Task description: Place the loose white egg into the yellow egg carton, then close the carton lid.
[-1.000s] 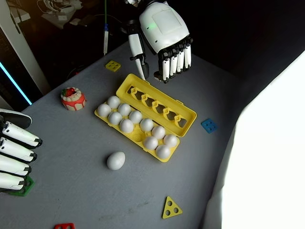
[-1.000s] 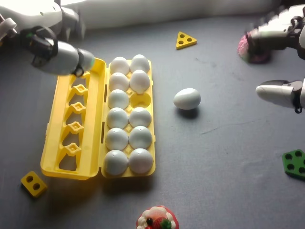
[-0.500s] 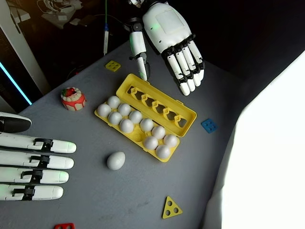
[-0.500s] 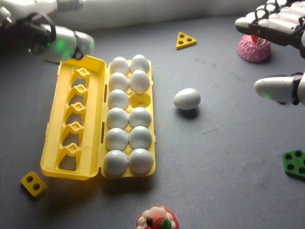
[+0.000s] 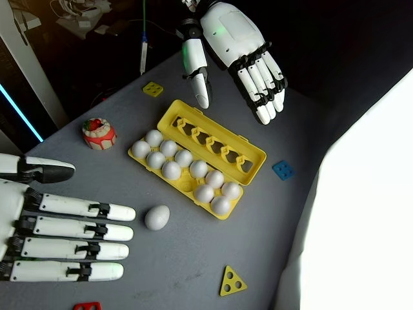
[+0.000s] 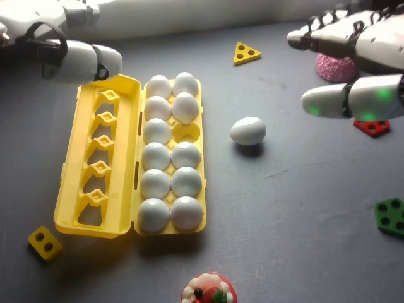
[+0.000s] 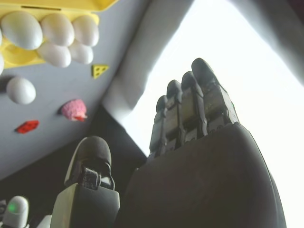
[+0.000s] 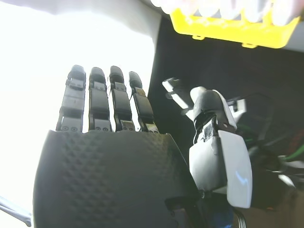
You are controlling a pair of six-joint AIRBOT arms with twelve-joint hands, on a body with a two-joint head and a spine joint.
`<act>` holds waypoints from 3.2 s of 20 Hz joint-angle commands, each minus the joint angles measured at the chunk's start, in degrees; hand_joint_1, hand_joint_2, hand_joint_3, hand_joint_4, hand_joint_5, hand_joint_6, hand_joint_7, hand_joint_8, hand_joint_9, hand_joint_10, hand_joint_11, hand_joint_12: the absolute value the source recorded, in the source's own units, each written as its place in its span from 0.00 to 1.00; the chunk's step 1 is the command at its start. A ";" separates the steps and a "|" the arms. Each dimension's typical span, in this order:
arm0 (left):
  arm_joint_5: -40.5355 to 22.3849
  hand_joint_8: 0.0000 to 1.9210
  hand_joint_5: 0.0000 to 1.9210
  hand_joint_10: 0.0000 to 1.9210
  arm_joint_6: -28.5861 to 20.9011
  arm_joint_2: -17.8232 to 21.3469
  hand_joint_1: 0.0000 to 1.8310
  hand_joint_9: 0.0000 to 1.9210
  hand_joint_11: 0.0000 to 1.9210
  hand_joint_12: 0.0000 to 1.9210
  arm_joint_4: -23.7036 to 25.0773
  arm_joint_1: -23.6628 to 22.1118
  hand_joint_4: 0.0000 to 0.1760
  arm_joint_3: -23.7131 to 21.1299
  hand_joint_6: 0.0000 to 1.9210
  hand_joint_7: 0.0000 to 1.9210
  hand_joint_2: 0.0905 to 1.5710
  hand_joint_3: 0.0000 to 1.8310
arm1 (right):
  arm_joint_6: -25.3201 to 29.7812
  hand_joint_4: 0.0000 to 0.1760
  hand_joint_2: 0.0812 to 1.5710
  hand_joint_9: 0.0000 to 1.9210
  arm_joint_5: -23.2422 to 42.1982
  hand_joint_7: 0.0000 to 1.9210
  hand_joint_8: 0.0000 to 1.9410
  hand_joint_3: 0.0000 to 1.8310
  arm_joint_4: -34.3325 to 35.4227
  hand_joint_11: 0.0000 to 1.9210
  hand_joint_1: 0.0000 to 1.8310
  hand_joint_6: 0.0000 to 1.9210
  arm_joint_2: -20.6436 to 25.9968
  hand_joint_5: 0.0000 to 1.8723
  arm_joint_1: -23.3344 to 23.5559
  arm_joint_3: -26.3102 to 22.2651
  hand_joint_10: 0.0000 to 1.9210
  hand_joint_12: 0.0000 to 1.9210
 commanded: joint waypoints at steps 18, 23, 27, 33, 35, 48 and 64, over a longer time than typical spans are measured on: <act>0.64 0.00 0.05 0.00 28.92 0.11 0.01 0.06 0.00 0.28 -15.47 -1.17 0.13 -0.21 0.00 0.09 0.84 0.00 | -21.83 0.01 0.67 0.00 3.89 0.00 0.00 0.00 27.68 0.00 0.59 0.03 -16.53 0.08 -0.25 11.10 0.00 0.00; -0.47 0.00 0.05 0.00 28.94 0.13 0.01 0.05 0.00 0.27 -17.45 0.63 0.13 0.02 0.00 0.08 0.84 0.00 | -31.44 0.00 0.68 0.00 5.06 0.00 0.00 0.00 38.02 0.00 0.61 0.04 -19.06 0.11 -0.23 11.42 0.00 0.00; -0.11 0.00 0.05 0.00 29.94 0.11 0.02 0.05 0.00 0.25 -17.46 0.62 0.13 1.04 0.00 0.08 0.84 0.00 | -37.02 0.00 0.68 0.00 5.29 0.00 0.00 0.00 46.49 0.00 0.61 0.04 -20.69 0.11 0.38 11.54 0.00 0.00; -0.28 0.00 0.06 0.00 29.94 0.02 0.01 0.06 0.00 0.28 -19.38 0.71 0.14 1.70 0.00 0.09 0.84 0.00 | -41.09 0.00 0.70 0.00 8.35 0.00 0.00 0.00 51.50 0.00 0.59 0.08 -23.72 0.18 1.01 12.65 0.00 0.00; -0.55 0.00 0.06 0.00 29.94 0.01 0.02 0.07 0.00 0.30 -18.61 0.60 0.11 1.72 0.00 0.09 0.84 0.00 | -41.10 0.00 0.69 0.00 9.14 0.00 0.00 0.00 51.79 0.00 0.60 0.09 -24.87 0.19 1.00 13.81 0.00 0.00; -2.84 0.00 0.06 0.01 27.80 -0.01 0.03 0.06 0.00 0.24 -14.62 0.52 0.05 2.10 0.00 0.10 0.84 0.00 | -42.09 0.00 0.69 0.00 8.82 0.01 0.00 0.00 53.99 0.00 0.62 0.29 -28.20 0.12 -0.68 16.73 0.00 0.00; -4.68 0.00 0.05 0.00 27.20 0.15 0.01 0.07 0.00 0.31 -15.02 -0.47 0.05 2.08 0.00 0.10 0.84 0.00 | -43.23 0.00 0.69 0.00 9.07 0.02 0.00 0.00 53.98 0.00 0.62 0.29 -28.50 0.13 -1.91 17.38 0.00 0.00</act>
